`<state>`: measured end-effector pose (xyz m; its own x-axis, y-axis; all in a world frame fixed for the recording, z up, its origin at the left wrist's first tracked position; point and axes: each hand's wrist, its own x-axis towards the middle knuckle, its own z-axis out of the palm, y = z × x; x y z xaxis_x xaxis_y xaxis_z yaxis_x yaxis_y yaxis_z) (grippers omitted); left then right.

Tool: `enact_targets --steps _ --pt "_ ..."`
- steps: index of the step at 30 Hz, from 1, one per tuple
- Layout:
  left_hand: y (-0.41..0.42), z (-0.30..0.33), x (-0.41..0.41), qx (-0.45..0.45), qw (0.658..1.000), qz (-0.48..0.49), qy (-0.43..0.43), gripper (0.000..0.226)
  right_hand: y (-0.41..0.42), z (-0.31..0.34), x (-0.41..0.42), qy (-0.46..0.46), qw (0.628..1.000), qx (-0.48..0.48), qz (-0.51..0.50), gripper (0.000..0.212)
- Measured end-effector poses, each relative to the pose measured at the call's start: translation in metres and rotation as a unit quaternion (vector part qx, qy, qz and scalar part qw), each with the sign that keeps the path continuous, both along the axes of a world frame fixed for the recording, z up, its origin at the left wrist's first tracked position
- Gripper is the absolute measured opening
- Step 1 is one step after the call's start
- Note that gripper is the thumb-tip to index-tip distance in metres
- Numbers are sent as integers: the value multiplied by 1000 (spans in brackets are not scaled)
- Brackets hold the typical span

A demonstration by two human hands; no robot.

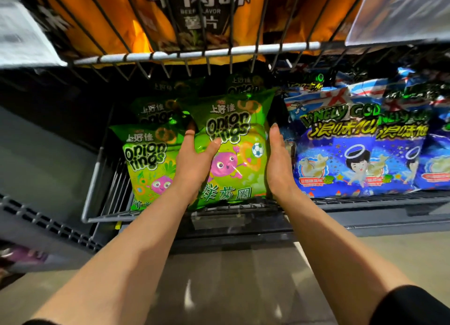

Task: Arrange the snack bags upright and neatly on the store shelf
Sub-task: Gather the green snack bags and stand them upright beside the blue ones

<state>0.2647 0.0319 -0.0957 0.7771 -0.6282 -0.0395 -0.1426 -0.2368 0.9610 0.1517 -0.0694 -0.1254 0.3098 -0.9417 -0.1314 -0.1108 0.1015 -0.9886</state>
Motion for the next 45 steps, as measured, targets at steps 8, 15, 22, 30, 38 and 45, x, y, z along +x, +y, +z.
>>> enact_targets --steps 8,15,22,30,38,45 --pt "37 15 30 -1 999 30 -21 78 9 2 0 73 993 -80 57 61" --pt "68 25 56 -24 994 96 -51 72 0 -1 22 220 967 -129 19 47" --pt "80 11 67 -45 988 133 -62 70 -14 -9 35 280 949 -136 41 89" --pt "72 0 75 -41 987 141 -71 68 -30 -20 58 410 894 -182 3 80" --pt "66 -10 77 -45 988 136 -51 73 -29 -13 62 277 951 -134 15 118" --pt "67 -9 77 -40 988 136 -55 69 -29 -14 59 276 938 -209 -6 43"
